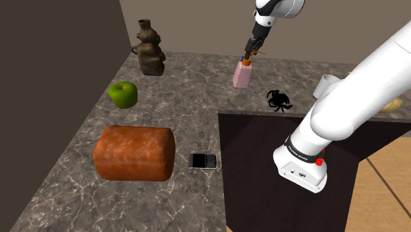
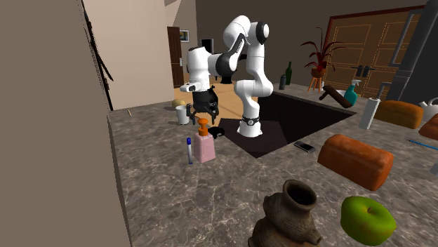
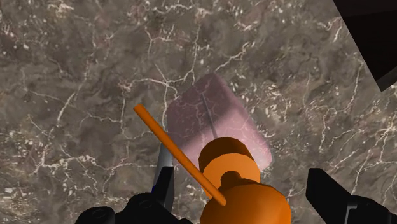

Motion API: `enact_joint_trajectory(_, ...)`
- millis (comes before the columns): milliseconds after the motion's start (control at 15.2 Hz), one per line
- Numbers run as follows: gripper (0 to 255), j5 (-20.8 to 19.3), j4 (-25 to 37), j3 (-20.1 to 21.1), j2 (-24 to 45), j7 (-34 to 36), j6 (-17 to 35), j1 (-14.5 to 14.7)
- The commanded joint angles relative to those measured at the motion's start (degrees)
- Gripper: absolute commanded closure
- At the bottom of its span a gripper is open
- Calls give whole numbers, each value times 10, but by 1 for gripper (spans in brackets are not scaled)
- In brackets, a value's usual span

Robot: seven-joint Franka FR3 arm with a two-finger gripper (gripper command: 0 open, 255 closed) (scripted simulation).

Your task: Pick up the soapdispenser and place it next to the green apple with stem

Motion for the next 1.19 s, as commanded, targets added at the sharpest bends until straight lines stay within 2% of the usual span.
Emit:
enact_joint_trajectory(0,255,0,0,0,0,0,0,0)
enact_joint_trajectory(594,255,0,0,0,0,0,0,0)
enact_joint_trajectory(1122,255,-16,39,10,-29,18,-63,-3)
